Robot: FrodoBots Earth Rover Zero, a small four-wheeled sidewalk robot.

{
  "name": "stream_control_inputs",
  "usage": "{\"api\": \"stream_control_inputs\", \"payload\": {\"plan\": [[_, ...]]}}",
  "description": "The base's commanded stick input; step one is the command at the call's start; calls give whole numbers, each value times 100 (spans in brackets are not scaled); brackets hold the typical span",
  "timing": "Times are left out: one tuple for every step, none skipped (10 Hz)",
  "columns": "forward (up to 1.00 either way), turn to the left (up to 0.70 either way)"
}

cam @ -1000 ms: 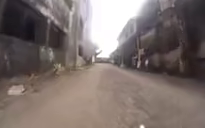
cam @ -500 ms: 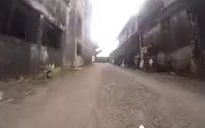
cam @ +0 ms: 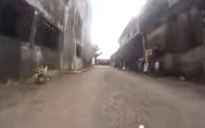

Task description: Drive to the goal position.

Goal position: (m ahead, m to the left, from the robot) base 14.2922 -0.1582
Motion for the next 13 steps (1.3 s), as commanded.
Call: {"api": "stream_control_inputs", "payload": {"plan": [[100,0],[100,0],[100,0],[100,0],[100,0],[100,0],[100,0],[100,0],[100,0],[100,0],[100,0],[100,0],[100,0]]}}
